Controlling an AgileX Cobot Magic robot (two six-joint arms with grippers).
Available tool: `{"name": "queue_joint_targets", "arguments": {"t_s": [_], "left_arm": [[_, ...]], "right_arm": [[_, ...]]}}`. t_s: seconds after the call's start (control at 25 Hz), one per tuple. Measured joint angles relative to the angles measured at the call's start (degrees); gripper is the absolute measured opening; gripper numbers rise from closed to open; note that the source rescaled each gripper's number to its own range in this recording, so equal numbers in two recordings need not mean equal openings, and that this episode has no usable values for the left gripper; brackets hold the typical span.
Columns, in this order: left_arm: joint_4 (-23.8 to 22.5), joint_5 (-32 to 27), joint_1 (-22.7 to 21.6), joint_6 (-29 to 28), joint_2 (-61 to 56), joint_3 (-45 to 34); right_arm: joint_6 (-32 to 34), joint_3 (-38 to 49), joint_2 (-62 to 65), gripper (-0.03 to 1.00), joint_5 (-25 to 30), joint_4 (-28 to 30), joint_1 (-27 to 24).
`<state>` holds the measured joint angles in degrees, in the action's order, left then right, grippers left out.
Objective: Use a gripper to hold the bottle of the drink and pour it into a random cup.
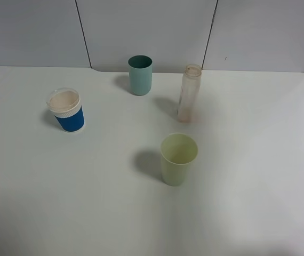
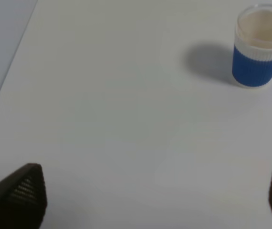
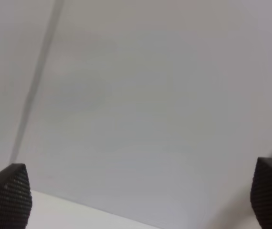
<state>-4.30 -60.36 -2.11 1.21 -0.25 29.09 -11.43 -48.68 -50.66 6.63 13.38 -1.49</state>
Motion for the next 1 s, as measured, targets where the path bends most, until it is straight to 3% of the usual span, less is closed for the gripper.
{"name": "queue_joint_targets", "arguments": {"t_s": [0.2, 0.52, 0.8, 1.0], "left_arm": [[0.0, 0.0, 0.0, 0.0, 0.0, 0.0], [0.0, 0.0, 0.0, 0.0, 0.0, 0.0], [0.0, 0.0, 0.0, 0.0, 0.0, 0.0], [0.0, 0.0, 0.0, 0.0, 0.0, 0.0]], "right_arm": [[0.07, 0.0, 10.6, 0.86, 7.86, -3.47, -0.59], [0.08, 2.59, 24.64, 0.86, 27.68, -8.13, -0.59], [0.03, 11.4, 37.37, 0.86, 36.15, -12.69, -0.59], [0.09, 12.63, 43.04, 0.86, 45.75, -13.38, -0.59]]}}
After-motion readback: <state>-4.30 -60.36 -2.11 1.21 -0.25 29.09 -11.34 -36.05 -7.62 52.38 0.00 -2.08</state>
